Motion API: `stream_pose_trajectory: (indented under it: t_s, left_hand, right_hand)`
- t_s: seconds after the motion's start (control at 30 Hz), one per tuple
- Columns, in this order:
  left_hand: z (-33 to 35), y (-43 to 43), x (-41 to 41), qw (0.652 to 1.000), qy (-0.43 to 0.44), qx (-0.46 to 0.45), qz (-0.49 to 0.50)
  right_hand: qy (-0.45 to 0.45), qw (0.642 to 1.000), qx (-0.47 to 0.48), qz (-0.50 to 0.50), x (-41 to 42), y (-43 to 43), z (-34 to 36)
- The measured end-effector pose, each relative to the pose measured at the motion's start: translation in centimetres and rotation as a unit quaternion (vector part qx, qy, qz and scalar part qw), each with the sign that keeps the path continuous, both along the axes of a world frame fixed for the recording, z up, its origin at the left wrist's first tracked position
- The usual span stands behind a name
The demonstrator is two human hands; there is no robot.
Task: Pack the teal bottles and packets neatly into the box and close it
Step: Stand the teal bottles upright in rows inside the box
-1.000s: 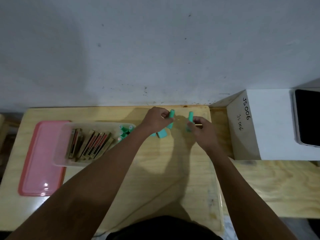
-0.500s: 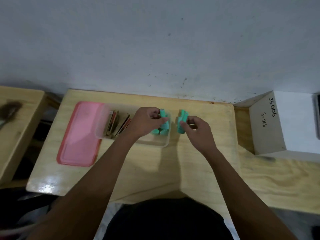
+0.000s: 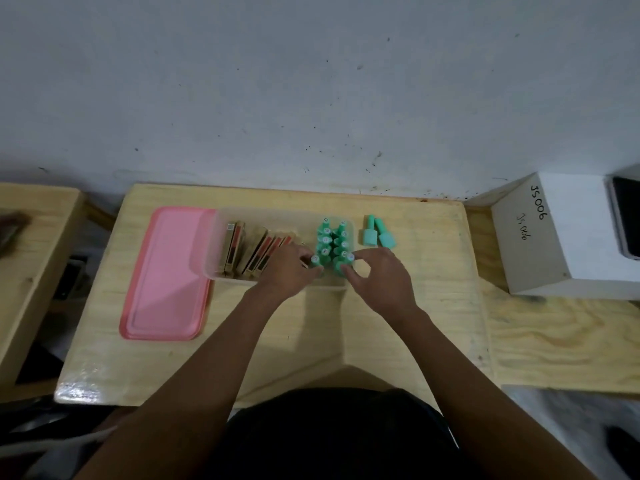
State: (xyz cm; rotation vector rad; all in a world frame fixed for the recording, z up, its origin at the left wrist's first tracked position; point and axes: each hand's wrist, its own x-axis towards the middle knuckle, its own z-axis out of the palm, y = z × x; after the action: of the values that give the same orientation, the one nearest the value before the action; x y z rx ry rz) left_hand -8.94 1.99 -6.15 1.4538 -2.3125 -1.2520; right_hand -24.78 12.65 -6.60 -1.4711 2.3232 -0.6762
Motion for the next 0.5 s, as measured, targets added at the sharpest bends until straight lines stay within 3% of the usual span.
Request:
stream_pose_trajectory:
  t_s: [0.5]
  left_hand:
    - [-2.7, 0.6, -1.5, 1.0, 0.008, -0.009, -0.014]
  right_hand:
    - [0.084, 0.993, 0.076, 0.02, 0.8, -0.9, -1.2]
